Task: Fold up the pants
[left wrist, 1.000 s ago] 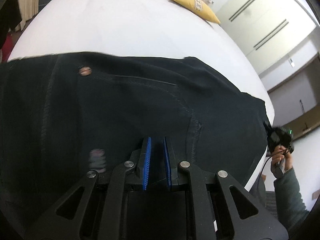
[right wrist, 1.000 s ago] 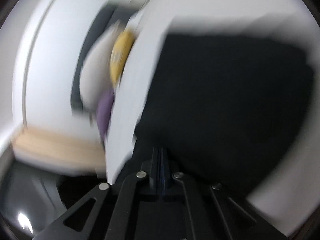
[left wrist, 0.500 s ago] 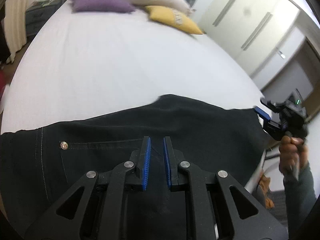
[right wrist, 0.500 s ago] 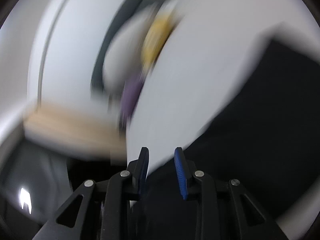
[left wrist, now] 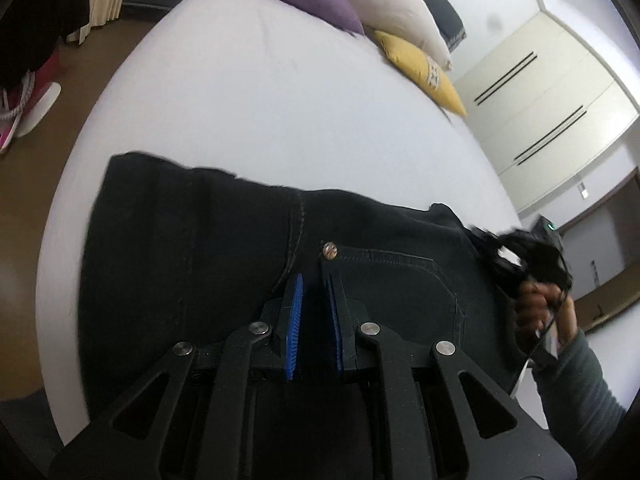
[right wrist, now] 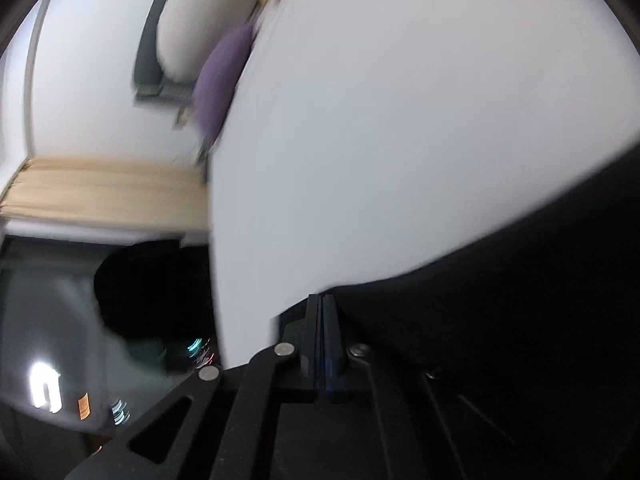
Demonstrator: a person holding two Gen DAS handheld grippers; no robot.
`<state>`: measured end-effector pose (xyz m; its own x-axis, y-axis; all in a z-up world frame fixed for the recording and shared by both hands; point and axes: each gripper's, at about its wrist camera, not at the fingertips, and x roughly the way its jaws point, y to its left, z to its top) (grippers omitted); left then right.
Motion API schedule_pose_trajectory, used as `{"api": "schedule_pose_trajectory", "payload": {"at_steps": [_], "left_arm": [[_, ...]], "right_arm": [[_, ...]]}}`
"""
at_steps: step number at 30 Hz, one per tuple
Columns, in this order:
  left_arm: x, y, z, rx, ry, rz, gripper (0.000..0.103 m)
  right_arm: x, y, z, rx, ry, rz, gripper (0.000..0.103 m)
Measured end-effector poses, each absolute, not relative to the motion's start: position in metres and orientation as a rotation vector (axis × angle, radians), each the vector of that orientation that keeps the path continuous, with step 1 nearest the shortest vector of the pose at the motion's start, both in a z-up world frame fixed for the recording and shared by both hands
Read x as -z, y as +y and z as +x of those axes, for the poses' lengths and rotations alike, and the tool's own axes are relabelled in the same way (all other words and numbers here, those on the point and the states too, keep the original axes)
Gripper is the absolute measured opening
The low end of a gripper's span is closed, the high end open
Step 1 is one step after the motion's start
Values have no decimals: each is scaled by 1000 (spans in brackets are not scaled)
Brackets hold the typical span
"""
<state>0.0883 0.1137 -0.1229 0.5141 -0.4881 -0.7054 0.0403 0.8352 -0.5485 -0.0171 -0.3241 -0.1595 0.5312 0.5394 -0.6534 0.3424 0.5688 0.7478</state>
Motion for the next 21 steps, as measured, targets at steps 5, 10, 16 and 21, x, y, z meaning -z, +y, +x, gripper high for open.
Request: {"api": "schedule_pose_trajectory", "payload": {"at_steps": [5,10,16,21], "left_arm": [[109,97,90,288,976,-476,12],[93,51,87,321,1010,-350,12],[92,0,80,378,1051,-313,12],[85,-58,84,474,1062,-272,12]], "right_arm": [[132,-315,-88,-410,1066,999,61],[159,-387,-146,-283,1008,1133,25],[123,-554,-278,175,624,1205,46],[116,-618,-365,298,374,1328,60]]}}
